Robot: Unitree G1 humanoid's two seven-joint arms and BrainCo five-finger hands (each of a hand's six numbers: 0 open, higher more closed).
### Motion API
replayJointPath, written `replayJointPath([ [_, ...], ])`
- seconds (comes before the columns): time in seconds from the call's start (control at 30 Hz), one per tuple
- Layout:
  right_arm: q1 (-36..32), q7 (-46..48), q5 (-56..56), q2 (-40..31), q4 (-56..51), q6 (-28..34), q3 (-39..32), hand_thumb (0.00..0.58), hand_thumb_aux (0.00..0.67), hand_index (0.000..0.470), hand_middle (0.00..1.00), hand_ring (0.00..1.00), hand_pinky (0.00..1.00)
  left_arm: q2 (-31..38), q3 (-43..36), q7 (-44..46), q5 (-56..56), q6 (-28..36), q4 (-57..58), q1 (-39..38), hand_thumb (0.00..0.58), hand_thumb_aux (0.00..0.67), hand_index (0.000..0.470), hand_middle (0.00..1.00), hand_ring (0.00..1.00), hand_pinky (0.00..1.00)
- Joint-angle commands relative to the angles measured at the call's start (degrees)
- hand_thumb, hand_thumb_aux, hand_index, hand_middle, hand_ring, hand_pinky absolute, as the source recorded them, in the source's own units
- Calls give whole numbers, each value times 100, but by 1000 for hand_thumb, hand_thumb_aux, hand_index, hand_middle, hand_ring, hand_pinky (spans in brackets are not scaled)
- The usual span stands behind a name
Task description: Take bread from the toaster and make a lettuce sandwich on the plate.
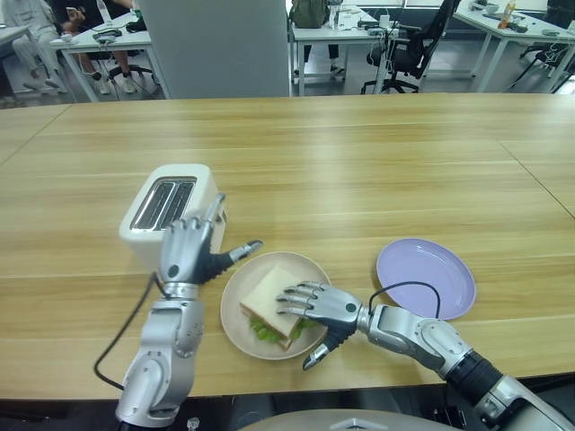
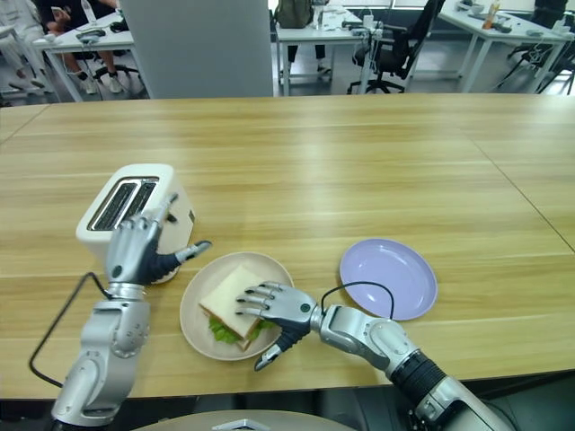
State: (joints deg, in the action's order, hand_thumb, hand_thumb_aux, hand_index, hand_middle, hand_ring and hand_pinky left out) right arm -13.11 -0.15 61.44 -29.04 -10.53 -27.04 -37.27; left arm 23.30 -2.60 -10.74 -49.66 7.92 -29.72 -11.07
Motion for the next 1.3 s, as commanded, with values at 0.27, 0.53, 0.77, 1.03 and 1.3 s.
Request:
replayJointPath([
  [0.27,408,-41,-1504,-122,-310,-31,828,0,0,0,0,0,0,-313,391,479,1809,-865,148,-36,0,0,0,0,0,0],
  [0.53,913,1125,-5437,443,487,-761,1575,580,670,460,1000,1000,1000,-324,204,1811,3857,-1630,403,-7,580,670,460,1000,1000,1000],
  [0.77,1399,3036,-7457,-141,1645,-221,1505,580,670,460,1000,1000,1000,538,-534,3848,5137,-2474,453,-255,580,670,460,1000,1000,1000],
  [1.03,1825,4197,-5759,-1159,1153,-422,947,580,670,460,1000,1000,1000,1572,-1891,5072,3796,-2495,1116,-387,580,670,460,1000,1000,1000],
  [1.3,1381,2593,-2305,-956,174,-524,509,580,670,460,1000,1000,1000,1263,-2655,3565,441,-2242,2498,450,580,670,460,1000,1000,1000],
])
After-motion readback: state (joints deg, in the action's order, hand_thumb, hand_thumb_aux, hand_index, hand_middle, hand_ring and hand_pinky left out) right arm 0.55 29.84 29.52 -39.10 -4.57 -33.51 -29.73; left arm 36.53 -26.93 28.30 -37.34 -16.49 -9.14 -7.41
